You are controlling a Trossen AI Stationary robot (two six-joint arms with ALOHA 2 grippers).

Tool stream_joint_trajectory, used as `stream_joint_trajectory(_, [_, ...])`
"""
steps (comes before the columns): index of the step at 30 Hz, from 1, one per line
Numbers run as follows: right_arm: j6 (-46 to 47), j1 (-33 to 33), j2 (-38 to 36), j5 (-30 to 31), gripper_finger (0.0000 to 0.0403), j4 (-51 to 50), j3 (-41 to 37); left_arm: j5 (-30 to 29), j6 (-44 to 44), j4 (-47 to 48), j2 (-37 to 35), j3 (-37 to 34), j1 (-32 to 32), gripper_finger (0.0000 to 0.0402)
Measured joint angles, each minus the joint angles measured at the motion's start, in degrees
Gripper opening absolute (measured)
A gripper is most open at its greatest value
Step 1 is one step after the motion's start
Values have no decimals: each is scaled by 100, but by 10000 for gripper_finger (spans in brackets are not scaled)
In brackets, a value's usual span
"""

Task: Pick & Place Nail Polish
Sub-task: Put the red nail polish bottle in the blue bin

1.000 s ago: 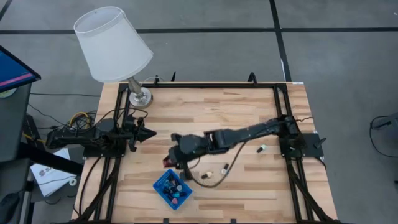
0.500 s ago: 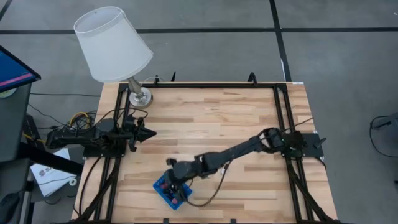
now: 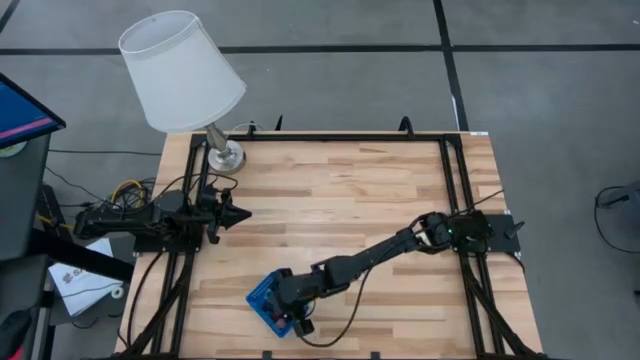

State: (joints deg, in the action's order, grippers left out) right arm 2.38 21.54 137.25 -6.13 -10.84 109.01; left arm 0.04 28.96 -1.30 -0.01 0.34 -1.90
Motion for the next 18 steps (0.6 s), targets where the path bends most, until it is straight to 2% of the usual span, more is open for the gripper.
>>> stream_joint_trajectory(6, [-398, 20, 0, 15, 88, -582, 0, -1, -1, 0, 0, 0, -1, 1])
stream_joint_trajectory(12, [-449, 18, -2, 15, 91, -696, 0, -1, -1, 0, 0, 0, 1, 1])
stream_joint_trajectory(18, [-449, 20, -2, 15, 128, -720, 0, 1, -1, 0, 0, 2, 1, 1])
